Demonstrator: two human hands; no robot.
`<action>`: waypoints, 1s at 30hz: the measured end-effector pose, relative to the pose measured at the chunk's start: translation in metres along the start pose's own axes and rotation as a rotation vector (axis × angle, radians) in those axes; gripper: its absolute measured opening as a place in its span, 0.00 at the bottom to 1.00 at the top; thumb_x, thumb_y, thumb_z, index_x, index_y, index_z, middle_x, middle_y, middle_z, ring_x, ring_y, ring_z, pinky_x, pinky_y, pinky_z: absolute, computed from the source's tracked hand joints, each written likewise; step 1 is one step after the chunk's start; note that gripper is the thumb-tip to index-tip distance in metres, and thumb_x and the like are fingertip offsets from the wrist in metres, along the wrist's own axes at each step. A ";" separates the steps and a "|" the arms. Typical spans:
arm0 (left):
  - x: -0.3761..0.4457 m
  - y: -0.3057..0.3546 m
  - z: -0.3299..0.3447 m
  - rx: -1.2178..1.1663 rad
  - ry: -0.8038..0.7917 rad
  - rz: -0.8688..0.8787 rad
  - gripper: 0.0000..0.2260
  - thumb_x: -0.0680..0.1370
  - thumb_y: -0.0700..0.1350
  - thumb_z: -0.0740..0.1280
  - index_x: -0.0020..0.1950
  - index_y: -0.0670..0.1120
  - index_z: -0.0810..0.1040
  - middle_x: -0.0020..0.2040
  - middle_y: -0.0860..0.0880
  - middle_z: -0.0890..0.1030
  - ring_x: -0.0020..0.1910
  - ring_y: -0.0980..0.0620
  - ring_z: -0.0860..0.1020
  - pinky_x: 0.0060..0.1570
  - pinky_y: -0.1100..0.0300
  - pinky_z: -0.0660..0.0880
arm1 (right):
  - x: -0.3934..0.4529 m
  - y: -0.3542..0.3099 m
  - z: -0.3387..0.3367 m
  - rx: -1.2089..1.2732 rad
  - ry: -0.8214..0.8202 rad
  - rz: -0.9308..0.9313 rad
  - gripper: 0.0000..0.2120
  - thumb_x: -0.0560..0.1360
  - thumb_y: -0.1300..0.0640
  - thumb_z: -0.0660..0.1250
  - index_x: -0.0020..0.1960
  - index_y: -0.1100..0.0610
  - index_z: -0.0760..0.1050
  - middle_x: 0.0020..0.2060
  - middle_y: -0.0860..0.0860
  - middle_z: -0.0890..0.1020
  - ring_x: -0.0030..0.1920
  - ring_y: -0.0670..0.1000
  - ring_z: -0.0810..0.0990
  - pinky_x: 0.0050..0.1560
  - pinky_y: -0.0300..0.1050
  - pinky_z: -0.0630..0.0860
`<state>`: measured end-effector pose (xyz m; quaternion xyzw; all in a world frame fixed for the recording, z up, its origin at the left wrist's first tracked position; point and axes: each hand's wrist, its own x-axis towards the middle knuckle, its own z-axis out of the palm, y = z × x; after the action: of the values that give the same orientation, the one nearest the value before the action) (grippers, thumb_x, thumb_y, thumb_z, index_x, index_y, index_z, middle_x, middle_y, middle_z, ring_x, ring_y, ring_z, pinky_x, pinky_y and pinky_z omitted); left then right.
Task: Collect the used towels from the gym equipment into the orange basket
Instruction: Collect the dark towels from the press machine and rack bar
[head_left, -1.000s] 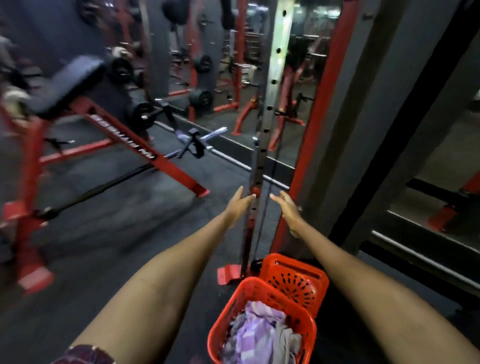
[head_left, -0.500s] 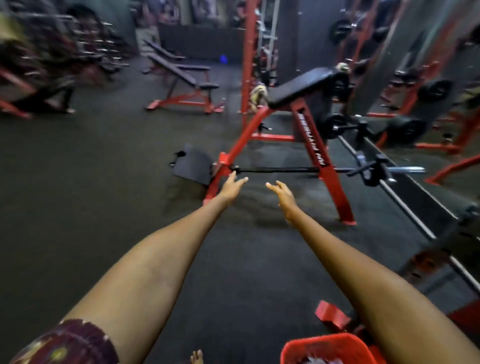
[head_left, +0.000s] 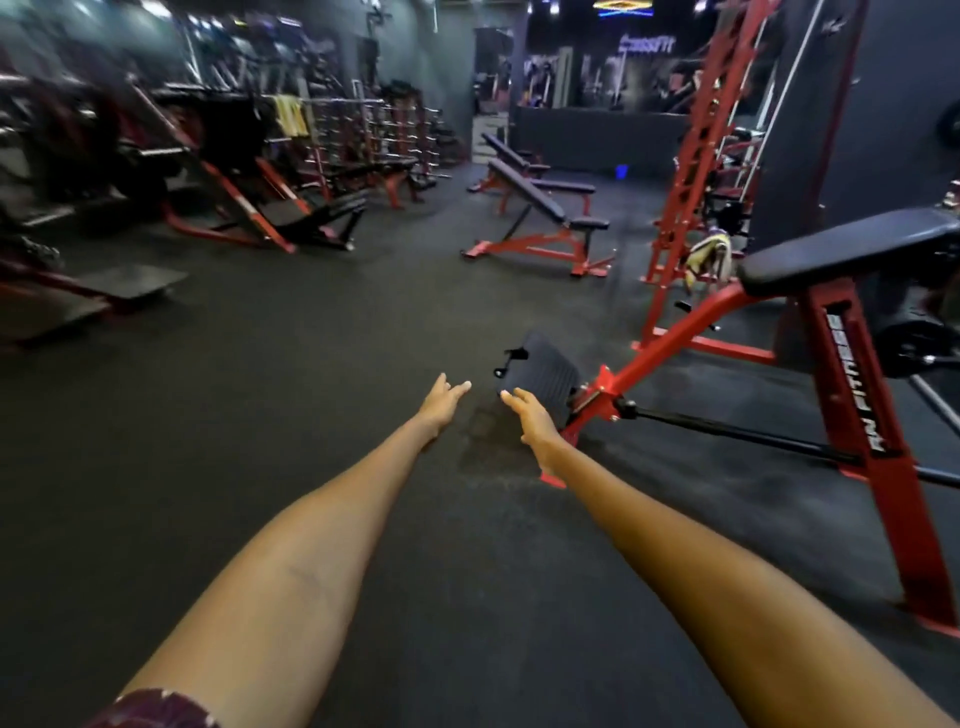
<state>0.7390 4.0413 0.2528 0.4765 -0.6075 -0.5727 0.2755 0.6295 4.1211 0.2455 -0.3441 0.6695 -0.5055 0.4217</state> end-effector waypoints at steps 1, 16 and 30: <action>0.011 0.001 -0.016 -0.007 0.013 0.001 0.29 0.82 0.46 0.57 0.78 0.40 0.47 0.78 0.43 0.54 0.77 0.48 0.56 0.72 0.60 0.54 | 0.015 -0.005 0.014 -0.002 -0.022 -0.008 0.28 0.80 0.48 0.58 0.76 0.56 0.57 0.76 0.52 0.60 0.75 0.53 0.58 0.72 0.53 0.58; 0.140 -0.027 -0.180 -0.050 0.200 -0.100 0.29 0.82 0.54 0.54 0.78 0.45 0.46 0.79 0.48 0.50 0.78 0.49 0.51 0.74 0.54 0.50 | 0.180 -0.054 0.177 -0.091 -0.330 0.026 0.28 0.82 0.43 0.47 0.78 0.54 0.48 0.78 0.51 0.51 0.77 0.53 0.51 0.75 0.52 0.52; 0.395 0.053 -0.282 -0.062 0.338 -0.072 0.28 0.82 0.54 0.55 0.78 0.46 0.50 0.78 0.50 0.53 0.77 0.49 0.54 0.74 0.54 0.52 | 0.453 -0.155 0.250 -0.087 -0.393 -0.050 0.27 0.81 0.44 0.50 0.77 0.55 0.54 0.76 0.52 0.58 0.76 0.52 0.58 0.73 0.54 0.57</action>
<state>0.8178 3.5596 0.2747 0.5788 -0.5171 -0.5124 0.3675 0.6782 3.5833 0.2639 -0.4706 0.5867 -0.4095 0.5164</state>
